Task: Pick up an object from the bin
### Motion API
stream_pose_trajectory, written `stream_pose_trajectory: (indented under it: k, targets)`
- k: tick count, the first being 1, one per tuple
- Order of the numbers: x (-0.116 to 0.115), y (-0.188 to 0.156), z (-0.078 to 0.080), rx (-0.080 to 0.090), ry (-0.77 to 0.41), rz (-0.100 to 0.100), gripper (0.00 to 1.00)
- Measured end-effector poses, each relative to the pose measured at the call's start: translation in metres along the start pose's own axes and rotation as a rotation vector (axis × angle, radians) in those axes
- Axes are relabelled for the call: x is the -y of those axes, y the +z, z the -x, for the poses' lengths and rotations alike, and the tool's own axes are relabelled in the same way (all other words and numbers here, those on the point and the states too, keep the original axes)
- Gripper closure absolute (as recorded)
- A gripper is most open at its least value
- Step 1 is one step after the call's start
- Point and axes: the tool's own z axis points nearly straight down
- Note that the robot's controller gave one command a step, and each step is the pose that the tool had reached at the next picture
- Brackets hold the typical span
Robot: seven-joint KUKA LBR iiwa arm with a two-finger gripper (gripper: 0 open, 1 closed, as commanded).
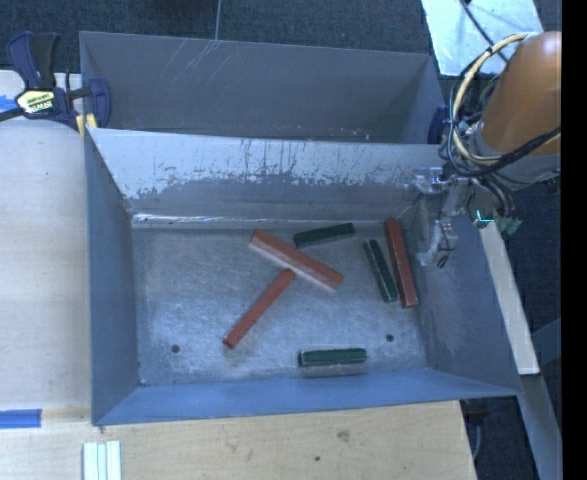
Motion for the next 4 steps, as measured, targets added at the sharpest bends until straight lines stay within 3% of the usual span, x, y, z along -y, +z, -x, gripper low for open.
stream_pose_trajectory:
  k: [1, 2, 3, 4]
  targets:
    - [-0.03, 0.107, -0.016, -0.001, 0.112, 0.002, 0.0]
    - [-0.1, 0.041, -0.062, 0.007, 0.183, 0.003, 0.0]
    - [-0.126, 0.103, -0.033, 0.007, 0.069, 0.0, 0.0]
    - [-0.125, 0.101, -0.033, 0.01, 0.069, -0.001, 1.0]
